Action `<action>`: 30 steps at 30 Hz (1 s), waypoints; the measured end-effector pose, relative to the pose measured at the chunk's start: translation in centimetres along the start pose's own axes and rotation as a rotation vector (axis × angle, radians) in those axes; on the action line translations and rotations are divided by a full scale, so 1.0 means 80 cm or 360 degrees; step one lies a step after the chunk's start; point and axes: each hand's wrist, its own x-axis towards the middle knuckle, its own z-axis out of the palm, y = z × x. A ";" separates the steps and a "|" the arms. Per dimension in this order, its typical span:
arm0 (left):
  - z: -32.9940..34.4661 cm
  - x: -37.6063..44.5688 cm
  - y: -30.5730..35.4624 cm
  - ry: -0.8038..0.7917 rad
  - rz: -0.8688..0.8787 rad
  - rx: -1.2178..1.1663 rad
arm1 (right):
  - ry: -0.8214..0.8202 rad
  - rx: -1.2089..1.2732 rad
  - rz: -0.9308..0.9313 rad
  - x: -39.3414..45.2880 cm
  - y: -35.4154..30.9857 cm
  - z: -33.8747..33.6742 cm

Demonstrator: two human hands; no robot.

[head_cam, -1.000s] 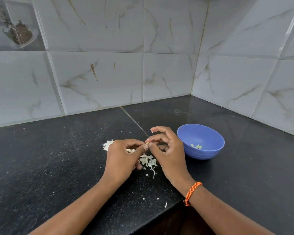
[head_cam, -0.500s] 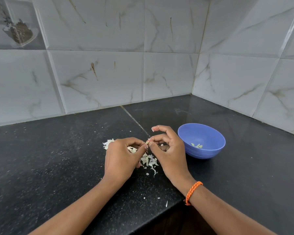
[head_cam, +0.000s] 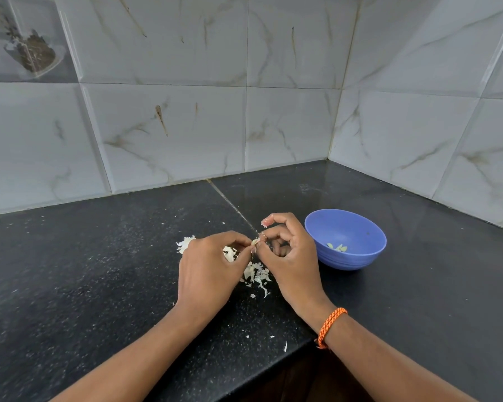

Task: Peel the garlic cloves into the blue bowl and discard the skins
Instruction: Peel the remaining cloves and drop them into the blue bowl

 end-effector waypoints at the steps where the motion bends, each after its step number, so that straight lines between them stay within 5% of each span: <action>1: 0.000 0.000 0.000 -0.0028 -0.0030 -0.0070 | -0.0012 0.0022 0.0003 0.000 0.000 0.000; 12: -0.002 0.005 0.003 -0.0112 -0.0351 -0.0586 | -0.0115 0.0111 0.0117 -0.002 -0.005 -0.001; 30: -0.002 0.002 0.004 -0.0066 -0.0156 -0.0147 | -0.0091 0.0187 0.0127 0.001 -0.002 0.000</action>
